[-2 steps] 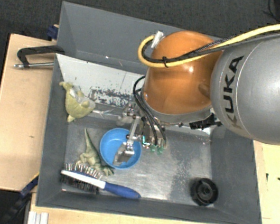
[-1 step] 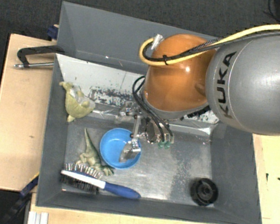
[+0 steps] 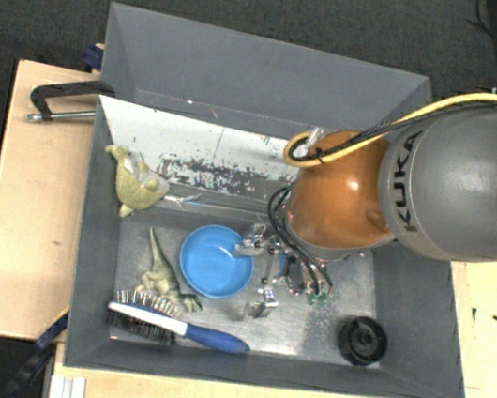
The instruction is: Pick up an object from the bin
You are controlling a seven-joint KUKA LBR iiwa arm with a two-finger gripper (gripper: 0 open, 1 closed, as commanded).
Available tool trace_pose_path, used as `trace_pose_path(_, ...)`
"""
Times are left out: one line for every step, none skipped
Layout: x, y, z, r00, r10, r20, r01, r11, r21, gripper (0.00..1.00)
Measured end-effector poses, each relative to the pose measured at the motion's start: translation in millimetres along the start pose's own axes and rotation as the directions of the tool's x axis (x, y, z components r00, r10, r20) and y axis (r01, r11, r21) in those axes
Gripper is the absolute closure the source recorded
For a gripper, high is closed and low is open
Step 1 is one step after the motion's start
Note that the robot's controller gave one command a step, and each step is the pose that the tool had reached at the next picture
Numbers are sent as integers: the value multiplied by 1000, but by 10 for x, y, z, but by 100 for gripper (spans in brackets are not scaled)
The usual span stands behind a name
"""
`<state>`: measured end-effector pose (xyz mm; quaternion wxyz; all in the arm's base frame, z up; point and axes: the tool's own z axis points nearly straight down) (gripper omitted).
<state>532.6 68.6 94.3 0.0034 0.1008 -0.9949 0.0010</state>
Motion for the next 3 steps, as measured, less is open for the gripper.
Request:
trace_pose_path(-36, 36, -59, 1000, -5, 11, 5, 1000, -3, 100)
trace_pose_path(-193, 32, -941, 1000, 3, 22, -3, 1000, -1, 100)
trace_pose_path(-234, -49, -1646, 1000, 6, 21, -6, 1000, -1, 100)
